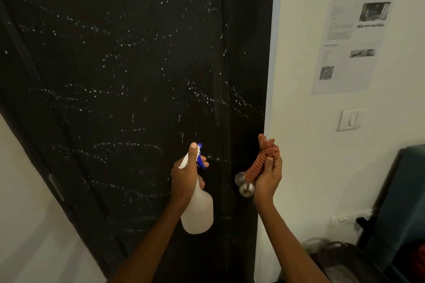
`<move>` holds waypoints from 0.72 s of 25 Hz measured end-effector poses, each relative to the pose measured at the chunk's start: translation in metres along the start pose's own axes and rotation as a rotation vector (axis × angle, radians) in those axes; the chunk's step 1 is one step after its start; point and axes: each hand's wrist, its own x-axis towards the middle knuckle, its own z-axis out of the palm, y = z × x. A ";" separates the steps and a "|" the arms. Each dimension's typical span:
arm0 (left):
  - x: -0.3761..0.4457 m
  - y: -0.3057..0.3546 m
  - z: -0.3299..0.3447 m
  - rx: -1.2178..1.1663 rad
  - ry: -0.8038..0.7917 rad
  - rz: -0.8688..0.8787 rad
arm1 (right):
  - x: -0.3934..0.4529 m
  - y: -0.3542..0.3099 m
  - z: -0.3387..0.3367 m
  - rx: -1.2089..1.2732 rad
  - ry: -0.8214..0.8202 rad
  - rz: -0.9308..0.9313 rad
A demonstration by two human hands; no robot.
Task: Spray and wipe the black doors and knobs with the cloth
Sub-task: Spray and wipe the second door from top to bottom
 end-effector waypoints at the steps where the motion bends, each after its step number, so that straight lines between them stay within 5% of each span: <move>1: 0.005 0.020 0.000 -0.002 -0.001 0.032 | -0.001 -0.021 0.017 0.039 -0.002 -0.070; 11: 0.050 0.290 -0.008 -0.144 -0.041 0.453 | 0.082 -0.274 0.200 0.357 -0.121 -0.554; 18: 0.084 0.425 0.002 -0.048 0.012 0.615 | 0.170 -0.450 0.303 0.154 -0.086 -1.052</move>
